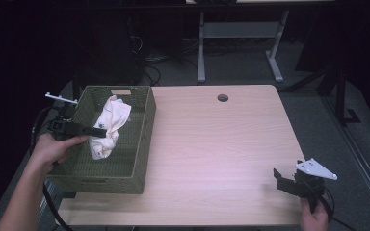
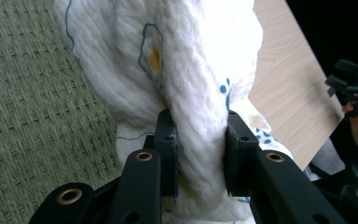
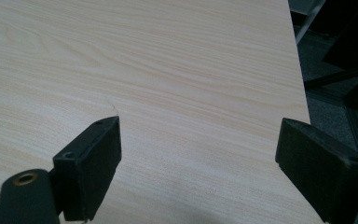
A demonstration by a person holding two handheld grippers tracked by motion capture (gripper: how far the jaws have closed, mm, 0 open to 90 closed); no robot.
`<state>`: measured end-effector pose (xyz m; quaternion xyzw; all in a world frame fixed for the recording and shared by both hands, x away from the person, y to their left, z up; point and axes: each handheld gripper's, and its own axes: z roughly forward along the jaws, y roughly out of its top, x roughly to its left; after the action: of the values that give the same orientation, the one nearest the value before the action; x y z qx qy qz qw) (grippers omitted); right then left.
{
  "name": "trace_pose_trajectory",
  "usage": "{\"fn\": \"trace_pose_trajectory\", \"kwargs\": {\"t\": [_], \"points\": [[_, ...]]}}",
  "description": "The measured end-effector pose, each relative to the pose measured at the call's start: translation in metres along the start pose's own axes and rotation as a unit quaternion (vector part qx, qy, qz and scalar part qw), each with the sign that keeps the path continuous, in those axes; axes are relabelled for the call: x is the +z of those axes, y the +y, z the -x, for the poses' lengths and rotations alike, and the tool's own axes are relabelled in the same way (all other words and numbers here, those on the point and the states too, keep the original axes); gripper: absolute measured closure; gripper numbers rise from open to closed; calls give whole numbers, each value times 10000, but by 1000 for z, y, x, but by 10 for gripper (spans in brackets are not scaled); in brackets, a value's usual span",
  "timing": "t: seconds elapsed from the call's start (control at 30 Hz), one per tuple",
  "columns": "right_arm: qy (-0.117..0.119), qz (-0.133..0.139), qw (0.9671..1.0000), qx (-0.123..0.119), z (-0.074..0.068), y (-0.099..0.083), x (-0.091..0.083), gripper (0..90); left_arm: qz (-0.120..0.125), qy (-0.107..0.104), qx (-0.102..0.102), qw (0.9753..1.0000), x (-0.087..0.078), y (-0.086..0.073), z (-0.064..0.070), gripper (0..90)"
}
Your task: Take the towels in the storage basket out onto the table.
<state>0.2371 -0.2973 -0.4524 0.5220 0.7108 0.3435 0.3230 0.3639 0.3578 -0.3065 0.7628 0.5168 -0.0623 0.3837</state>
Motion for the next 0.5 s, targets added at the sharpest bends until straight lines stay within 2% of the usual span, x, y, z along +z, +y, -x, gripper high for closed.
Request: {"fn": "trace_pose_trajectory", "kwargs": {"t": [0.13,0.3,0.5], "points": [[-1,16,10000,-14,0,0,0,139,57,-66,-22,10000,-2,1,1,704],[-24,30,10000,4,1,-1,-1,139,123,-201,42,9997,-4,6,10,703],[-42,34,10000,2,2,-1,-2,139,146,-322,218,9991,-3,14,25,703]]}}
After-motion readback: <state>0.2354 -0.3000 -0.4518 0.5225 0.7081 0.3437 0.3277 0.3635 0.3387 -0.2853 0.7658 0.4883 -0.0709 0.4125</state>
